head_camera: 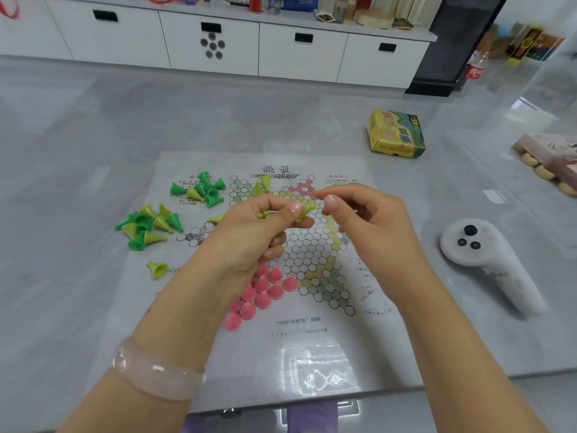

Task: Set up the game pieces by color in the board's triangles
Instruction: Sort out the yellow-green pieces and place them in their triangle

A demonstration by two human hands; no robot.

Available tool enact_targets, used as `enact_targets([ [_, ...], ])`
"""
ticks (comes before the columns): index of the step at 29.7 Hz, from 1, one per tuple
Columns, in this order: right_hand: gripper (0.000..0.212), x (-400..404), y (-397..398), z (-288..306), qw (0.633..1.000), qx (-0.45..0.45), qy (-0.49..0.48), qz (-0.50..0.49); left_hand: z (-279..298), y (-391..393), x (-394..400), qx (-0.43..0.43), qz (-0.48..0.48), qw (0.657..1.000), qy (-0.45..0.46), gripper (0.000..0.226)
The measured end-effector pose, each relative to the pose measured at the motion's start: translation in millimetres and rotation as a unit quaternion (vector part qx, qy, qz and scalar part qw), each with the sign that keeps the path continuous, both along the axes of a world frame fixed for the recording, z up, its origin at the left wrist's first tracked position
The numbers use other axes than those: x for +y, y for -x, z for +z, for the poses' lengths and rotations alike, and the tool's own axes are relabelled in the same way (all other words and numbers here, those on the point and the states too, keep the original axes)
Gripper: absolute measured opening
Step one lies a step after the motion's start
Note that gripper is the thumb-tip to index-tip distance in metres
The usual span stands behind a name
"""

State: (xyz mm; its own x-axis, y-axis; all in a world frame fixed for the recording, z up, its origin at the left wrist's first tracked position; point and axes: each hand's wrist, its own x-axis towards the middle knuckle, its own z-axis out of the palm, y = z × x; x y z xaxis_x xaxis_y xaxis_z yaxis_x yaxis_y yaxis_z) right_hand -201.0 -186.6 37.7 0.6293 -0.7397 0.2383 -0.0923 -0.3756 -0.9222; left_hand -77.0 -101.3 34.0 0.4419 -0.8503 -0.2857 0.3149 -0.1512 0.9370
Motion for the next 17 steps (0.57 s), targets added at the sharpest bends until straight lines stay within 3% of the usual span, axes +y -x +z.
enact_targets([
  [17,0.011,0.8,-6.0,-0.8,0.999,0.014,-0.041,0.030,-3.3,-0.7,-2.9,-0.025,0.011,1.000,-0.010,0.006],
])
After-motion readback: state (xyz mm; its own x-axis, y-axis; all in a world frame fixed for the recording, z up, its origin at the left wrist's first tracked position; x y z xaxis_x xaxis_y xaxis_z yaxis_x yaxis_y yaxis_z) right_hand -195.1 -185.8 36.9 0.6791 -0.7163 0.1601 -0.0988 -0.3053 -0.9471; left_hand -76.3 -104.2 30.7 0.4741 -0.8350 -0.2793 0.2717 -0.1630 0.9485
